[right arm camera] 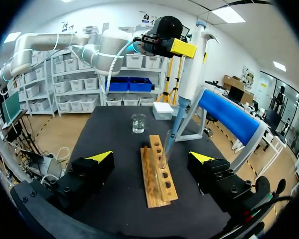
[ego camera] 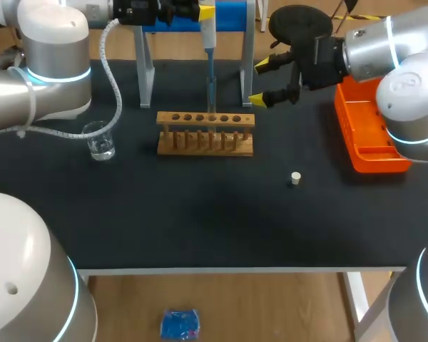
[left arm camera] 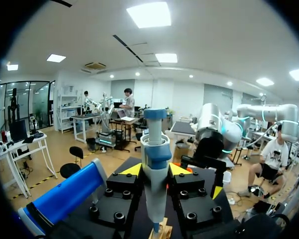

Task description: Invert the test tube, pick up the pipette, mount the tip to pipette, aspirate from beaker and dispense into the tube, eject the tip, return the pipette, and cap with the stopper.

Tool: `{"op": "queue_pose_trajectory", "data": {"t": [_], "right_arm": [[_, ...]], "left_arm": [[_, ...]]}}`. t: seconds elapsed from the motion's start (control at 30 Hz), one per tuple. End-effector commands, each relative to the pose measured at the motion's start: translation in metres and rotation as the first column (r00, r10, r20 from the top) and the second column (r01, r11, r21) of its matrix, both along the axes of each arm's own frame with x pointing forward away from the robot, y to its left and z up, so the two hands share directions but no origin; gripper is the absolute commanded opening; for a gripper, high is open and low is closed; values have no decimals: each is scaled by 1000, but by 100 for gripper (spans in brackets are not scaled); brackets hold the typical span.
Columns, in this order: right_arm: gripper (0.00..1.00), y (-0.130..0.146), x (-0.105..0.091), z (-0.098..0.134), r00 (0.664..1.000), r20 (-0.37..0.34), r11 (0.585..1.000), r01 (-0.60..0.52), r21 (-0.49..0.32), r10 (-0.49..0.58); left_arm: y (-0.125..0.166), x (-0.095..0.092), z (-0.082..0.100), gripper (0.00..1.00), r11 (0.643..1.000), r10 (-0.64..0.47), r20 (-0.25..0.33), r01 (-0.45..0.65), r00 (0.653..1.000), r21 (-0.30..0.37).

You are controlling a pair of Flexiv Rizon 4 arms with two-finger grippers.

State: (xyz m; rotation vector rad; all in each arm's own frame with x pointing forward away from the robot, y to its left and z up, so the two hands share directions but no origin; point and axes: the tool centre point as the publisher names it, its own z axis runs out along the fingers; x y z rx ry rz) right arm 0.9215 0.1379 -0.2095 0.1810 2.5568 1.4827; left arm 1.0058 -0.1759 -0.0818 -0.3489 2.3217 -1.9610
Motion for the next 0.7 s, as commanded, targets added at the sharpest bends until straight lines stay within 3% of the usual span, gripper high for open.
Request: {"op": "queue_pose_trajectory", "data": {"t": [0.03, 0.7], "right_arm": [[100, 0, 0, 0, 1000, 1, 1000, 0, 0, 0], [100, 0, 0, 0, 1000, 1, 1000, 0, 0, 0]], "left_arm": [[0, 0, 1, 0, 1000, 1, -1, -1, 1000, 2], [-2, -10, 28, 0, 999, 19, 57, -20, 998, 30]]}}
